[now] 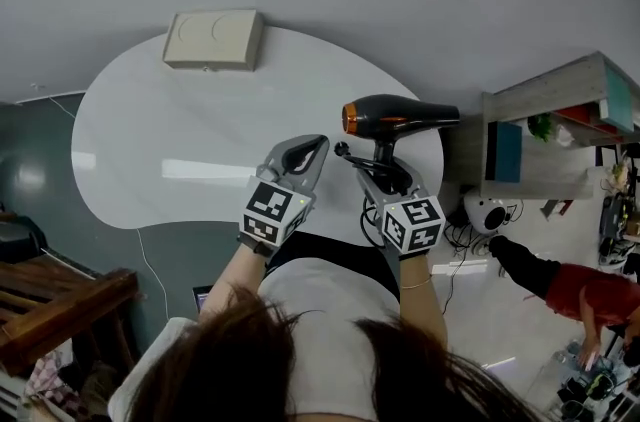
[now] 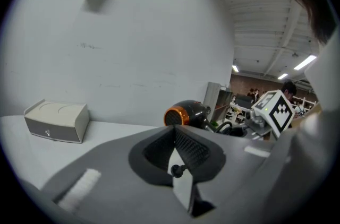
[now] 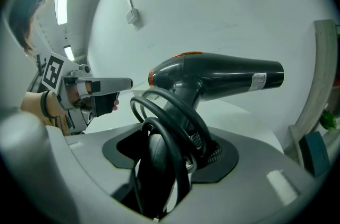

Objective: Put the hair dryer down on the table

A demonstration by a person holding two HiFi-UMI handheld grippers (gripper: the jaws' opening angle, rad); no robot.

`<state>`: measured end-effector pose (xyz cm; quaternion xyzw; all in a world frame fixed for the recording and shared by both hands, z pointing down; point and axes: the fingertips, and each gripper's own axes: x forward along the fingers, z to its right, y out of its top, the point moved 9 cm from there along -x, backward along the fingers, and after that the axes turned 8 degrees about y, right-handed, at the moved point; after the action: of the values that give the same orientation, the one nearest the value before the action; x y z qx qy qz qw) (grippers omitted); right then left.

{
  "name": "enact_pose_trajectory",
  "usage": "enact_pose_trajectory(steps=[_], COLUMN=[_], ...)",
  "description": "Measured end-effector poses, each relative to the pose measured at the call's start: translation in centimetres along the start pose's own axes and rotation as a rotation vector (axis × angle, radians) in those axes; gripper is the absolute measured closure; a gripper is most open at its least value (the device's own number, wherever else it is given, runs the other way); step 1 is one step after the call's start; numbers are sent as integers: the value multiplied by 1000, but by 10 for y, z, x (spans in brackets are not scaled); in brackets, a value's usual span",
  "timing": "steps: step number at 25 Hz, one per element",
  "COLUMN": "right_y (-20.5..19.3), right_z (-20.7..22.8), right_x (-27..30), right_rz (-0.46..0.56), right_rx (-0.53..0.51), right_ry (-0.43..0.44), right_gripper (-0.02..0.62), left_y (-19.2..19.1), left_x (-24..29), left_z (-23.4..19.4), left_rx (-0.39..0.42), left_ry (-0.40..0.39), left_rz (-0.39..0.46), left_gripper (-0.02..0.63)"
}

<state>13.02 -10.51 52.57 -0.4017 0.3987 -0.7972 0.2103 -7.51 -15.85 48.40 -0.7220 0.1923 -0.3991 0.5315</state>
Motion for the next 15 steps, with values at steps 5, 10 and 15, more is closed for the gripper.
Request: enact_pose_trajectory(steps=[5,10,15], right_y=[-22,-39,-53], right_z=[5,6,3], right_x=[16,32,44], right_rz=[-62,-104,-142], right_rx=[26,52,82], right_ry=[-1,-6,-3], right_gripper=[348,350,350], left_y=[-14,-26,-35], left_x=[2,2,1], left_z=[-1,-1,0], left_rx=[-5,-18,-36], left_ry=[-6,-1,8], left_rz=[-32,-53,-65], left_gripper=[549,549,549])
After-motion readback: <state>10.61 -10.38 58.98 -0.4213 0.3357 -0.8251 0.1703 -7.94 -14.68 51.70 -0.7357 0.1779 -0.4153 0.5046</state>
